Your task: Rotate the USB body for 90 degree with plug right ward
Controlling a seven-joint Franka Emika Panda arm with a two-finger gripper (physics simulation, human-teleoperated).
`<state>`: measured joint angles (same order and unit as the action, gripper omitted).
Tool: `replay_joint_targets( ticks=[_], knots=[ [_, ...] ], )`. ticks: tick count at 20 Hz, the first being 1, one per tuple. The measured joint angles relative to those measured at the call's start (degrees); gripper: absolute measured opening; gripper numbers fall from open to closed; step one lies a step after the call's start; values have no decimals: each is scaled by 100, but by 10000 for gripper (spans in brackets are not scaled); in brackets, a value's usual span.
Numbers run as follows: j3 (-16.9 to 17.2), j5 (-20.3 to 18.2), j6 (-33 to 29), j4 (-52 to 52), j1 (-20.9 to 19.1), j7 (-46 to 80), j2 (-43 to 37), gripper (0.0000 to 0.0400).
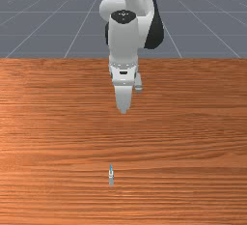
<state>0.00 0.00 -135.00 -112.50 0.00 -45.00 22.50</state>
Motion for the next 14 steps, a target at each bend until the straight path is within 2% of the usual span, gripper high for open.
replay_joint_targets(
  ticks=[1,2,3,4,5,6,9,13,14],
  knots=[
    [0,0,0,0,0,0,0,243],
    [0,0,0,0,0,0,0,148],
    [0,0,0,0,0,0,0,90],
    [0,0,0,0,0,0,0,54],
    [0,0,0,0,0,0,0,33],
    [-8,-1,543,344,21,58,162,20],
    [-51,17,427,300,138,204,167,5],
    [-30,6,348,255,66,58,198,1],
    [31,116,113,110,87,129,131,0]
  ],
)
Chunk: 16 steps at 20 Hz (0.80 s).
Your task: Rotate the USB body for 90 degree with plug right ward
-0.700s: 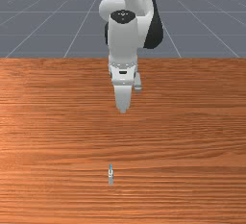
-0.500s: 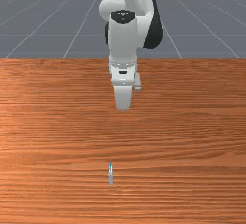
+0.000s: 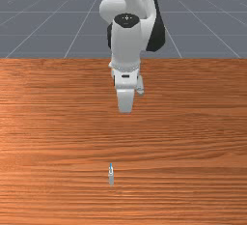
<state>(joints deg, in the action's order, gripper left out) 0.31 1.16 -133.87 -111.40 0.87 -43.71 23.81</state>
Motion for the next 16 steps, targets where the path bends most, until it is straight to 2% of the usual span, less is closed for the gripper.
replay_joint_targets(
  ticks=[2,10,14,16],
  knots=[
    [-63,-88,6,27,-301,-888,17,0],
    [209,-212,169,466,-1171,-2061,286,0],
    [328,-215,547,887,-1300,-1971,516,0],
    [322,-213,899,1587,-1286,-1914,918,0]
  ],
)
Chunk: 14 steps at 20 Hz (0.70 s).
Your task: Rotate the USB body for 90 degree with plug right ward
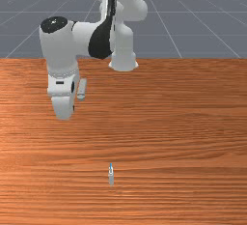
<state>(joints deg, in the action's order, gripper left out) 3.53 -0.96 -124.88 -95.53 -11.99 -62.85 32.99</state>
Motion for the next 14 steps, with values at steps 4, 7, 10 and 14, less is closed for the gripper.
replay_joint_targets(
  ticks=[4,7,10,14],
  knots=[
    [-25,3,893,1791,44,109,1016,0],
    [-39,0,1392,2841,56,154,1602,0],
    [-43,6,1560,3334,68,180,1959,0],
    [-63,-21,906,2975,63,173,2156,0]
  ],
)
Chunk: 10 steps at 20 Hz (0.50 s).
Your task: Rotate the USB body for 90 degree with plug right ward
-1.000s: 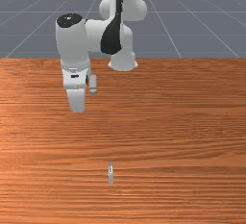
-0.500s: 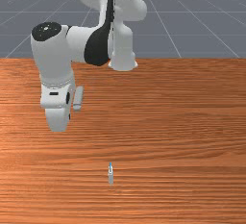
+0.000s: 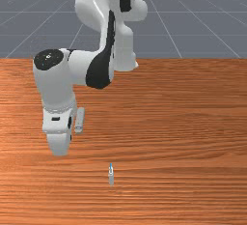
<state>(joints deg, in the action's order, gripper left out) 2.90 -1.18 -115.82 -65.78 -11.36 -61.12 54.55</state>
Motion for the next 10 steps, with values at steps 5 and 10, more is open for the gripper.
replay_joint_targets(
  ticks=[5,10],
  knots=[
    [19,36,284,1111,0,52,1138,0],
    [12,32,166,1421,-6,61,1563,0]
  ],
)
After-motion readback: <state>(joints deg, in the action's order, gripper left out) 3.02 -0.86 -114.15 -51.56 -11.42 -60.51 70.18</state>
